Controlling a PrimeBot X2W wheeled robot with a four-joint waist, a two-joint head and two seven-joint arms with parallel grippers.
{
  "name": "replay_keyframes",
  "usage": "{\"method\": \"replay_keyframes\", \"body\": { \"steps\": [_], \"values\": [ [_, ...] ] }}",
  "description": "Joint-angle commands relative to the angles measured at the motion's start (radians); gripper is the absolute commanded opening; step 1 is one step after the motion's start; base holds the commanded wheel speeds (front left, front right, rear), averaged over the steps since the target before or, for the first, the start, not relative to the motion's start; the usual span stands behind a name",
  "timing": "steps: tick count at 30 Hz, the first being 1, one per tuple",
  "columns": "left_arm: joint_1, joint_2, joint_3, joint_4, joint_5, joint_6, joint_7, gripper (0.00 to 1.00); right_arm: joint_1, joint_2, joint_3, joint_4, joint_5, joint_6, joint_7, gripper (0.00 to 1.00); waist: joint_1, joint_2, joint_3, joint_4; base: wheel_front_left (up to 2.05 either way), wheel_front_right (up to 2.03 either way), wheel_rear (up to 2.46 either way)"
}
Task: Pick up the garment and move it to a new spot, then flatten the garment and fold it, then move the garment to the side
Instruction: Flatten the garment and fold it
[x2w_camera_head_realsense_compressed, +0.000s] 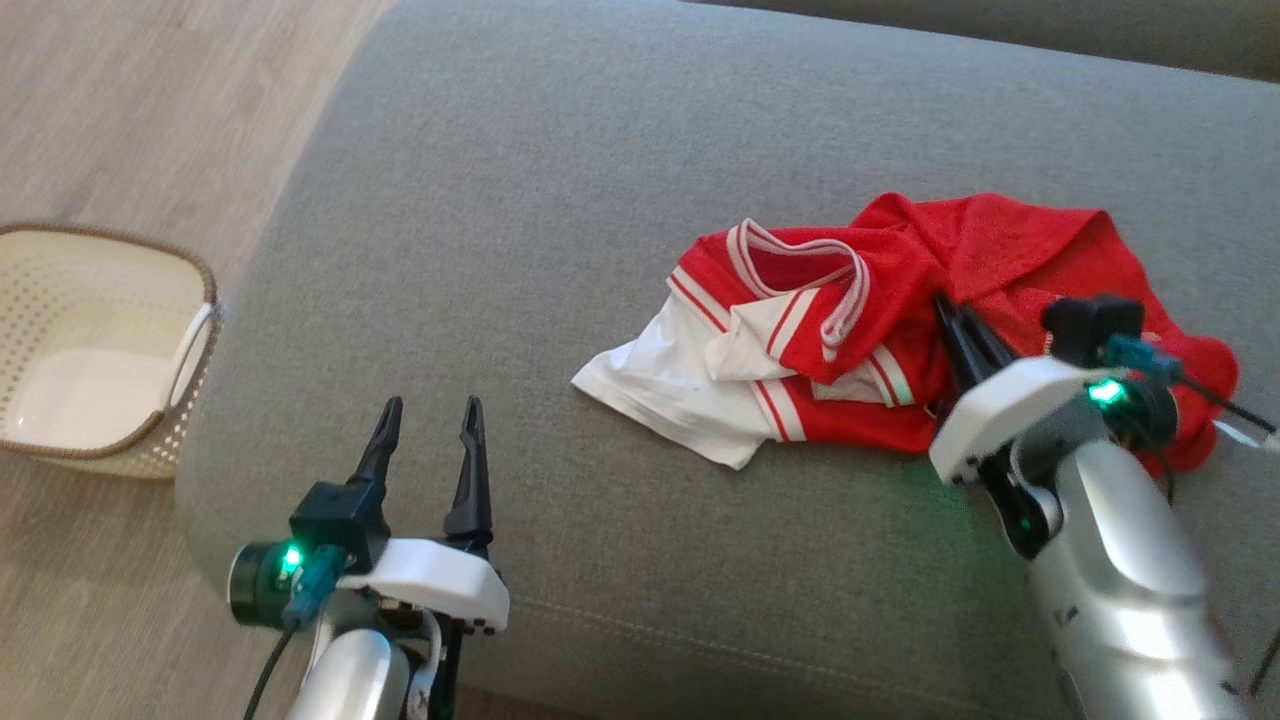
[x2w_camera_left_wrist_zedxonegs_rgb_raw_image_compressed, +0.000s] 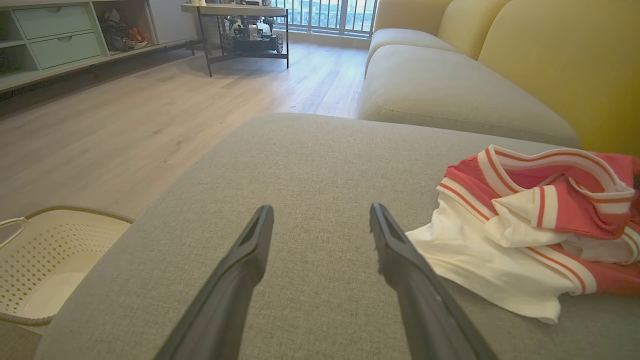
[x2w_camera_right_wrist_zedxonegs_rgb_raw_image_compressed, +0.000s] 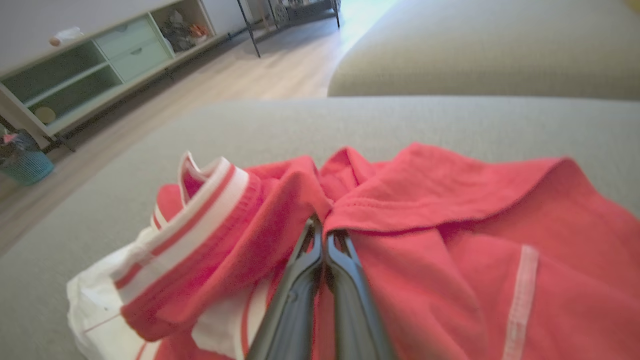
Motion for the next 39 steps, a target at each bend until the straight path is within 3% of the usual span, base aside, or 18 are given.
{"method": "replay_keyframes", "body": {
  "steps": [1,7,13,17,22,23,24,26,27,29,33,39],
  "values": [
    [-0.041,0.002,0.036,-0.026,-0.004,0.007,-0.012,1.00,-0.056,0.004,0.041,-0.051,0.019,0.000,-0.019,0.00,-0.0001,0.0000,-0.011,-0.011,0.00,0.00,0.00],
    [-0.029,0.002,0.051,-0.028,0.000,0.006,-0.012,1.00,-0.110,0.004,0.110,-0.231,0.126,0.000,-0.005,0.00,-0.0001,0.0000,-0.053,-0.054,0.00,0.00,0.00],
    [-0.012,0.002,0.055,-0.034,0.001,0.007,-0.012,1.00,-0.164,0.004,0.094,-0.391,0.223,0.000,0.116,0.00,-0.0001,0.0000,-0.077,-0.087,0.00,0.00,0.00],
    [-0.021,0.002,0.050,-0.040,0.001,0.004,-0.012,1.00,-0.222,0.004,0.023,-0.379,0.261,0.000,0.190,0.00,-0.0001,0.0000,-0.058,-0.083,0.00,0.00,0.00],
    [-0.047,0.002,0.033,-0.043,-0.008,0.000,-0.012,1.00,-0.366,0.003,-0.121,-0.191,0.269,0.000,0.282,0.00,-0.0001,0.0000,0.004,-0.055,0.00,0.00,0.00],
    [-0.051,0.002,0.027,-0.041,-0.009,-0.001,-0.012,1.00,-0.395,-0.007,-0.147,-0.132,0.248,0.000,0.294,0.29,-0.0001,0.0000,0.016,-0.047,0.00,0.00,0.00],
    [-0.057,0.002,0.022,-0.038,-0.011,-0.002,-0.012,1.00,-0.423,-0.022,-0.185,-0.063,0.217,0.000,0.305,1.00,-0.0001,0.0000,0.028,-0.039,0.00,0.00,0.00],
    [-0.069,0.002,0.014,-0.036,-0.018,-0.001,-0.012,1.00,-0.477,-0.076,-0.250,0.061,0.106,0.000,0.284,1.00,-0.0001,0.0000,0.049,-0.019,0.00,0.00,0.00],
    [-0.079,0.002,0.005,-0.036,-0.027,0.002,-0.012,1.00,-0.513,-0.142,-0.341,0.169,-0.042,0.000,0.243,1.00,-0.0001,0.0000,0.060,0.000,0.00,0.00,0.00],
    [-0.082,0.002,0.002,-0.036,-0.034,0.006,-0.012,1.00,-0.537,-0.179,-0.457,0.242,-0.175,0.000,0.212,1.00,-0.0001,0.0000,0.063,0.009,0.00,0.00,0.00],
    [-0.076,0.002,0.012,-0.031,-0.031,0.013,-0.012,1.00,-0.555,-0.162,-0.637,0.292,-0.360,0.000,0.182,1.00,-0.0001,0.0000,0.057,-0.002,0.00,0.00,0.00],
    [-0.077,0.002,0.045,-0.032,-0.010,0.009,-0.012,1.00,-0.580,-0.064,-0.674,0.290,-0.475,0.000,0.070,1.00,-0.0001,0.0000,0.022,-0.075,0.00,0.00,0.00]
  ]
}}
